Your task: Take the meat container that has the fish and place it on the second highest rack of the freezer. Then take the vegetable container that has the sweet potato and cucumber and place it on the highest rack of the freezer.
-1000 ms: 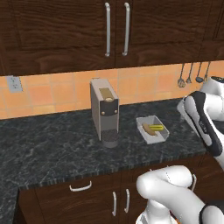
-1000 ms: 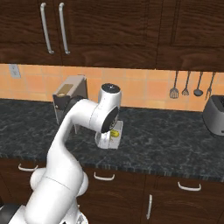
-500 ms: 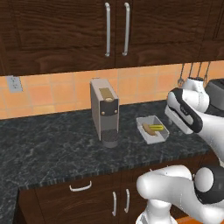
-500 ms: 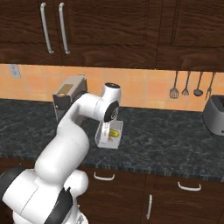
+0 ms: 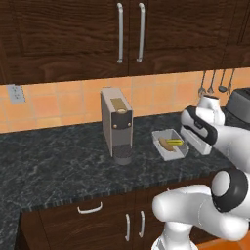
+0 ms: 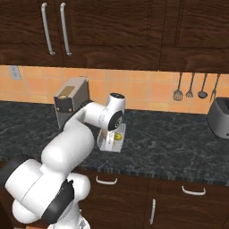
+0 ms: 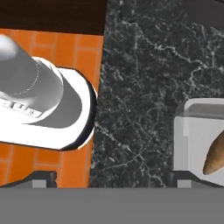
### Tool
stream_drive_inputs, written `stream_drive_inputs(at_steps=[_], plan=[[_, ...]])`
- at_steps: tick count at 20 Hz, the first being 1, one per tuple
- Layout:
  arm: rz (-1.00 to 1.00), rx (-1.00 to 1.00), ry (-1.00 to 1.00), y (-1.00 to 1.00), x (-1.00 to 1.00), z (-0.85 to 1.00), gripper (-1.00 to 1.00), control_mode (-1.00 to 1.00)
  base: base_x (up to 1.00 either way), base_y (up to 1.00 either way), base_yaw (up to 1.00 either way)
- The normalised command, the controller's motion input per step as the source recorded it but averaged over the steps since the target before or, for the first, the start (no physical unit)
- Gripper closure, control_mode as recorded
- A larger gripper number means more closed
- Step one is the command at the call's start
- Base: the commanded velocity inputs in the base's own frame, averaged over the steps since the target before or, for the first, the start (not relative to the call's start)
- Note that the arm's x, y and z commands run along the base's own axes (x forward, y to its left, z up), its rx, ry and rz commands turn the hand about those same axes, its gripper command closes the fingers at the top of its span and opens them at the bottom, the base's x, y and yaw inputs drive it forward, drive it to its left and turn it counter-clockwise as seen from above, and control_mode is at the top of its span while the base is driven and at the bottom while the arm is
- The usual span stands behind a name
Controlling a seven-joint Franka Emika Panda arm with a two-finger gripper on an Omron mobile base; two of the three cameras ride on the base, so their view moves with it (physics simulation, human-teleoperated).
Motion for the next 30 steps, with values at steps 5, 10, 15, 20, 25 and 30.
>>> stream_drive_inputs(at_steps=[5,10,15,20,25,30], plan=[[0.00,0.00,0.00,0.00,0.33,-0.32,-1.00,-1.00,0.00,0.00,0.00],[0.00,0.00,0.00,0.00,0.53,-0.30,-1.00,-1.00,0.00,0.00,0.00],[0.00,0.00,0.02,0.00,0.33,-0.15,-1.00,-1.00,0.00,0.00,0.00],[0.00,0.00,0.01,0.00,0.18,-0.20,-1.00,-1.00,0.00,0.00,0.00],[0.00,0.00,0.00,0.00,0.10,-0.31,-1.00,-1.00,0.00,0.00,0.00],[0.00,0.00,0.00,0.00,0.00,-0.33,-1.00,-1.00,0.00,0.00,0.00]])
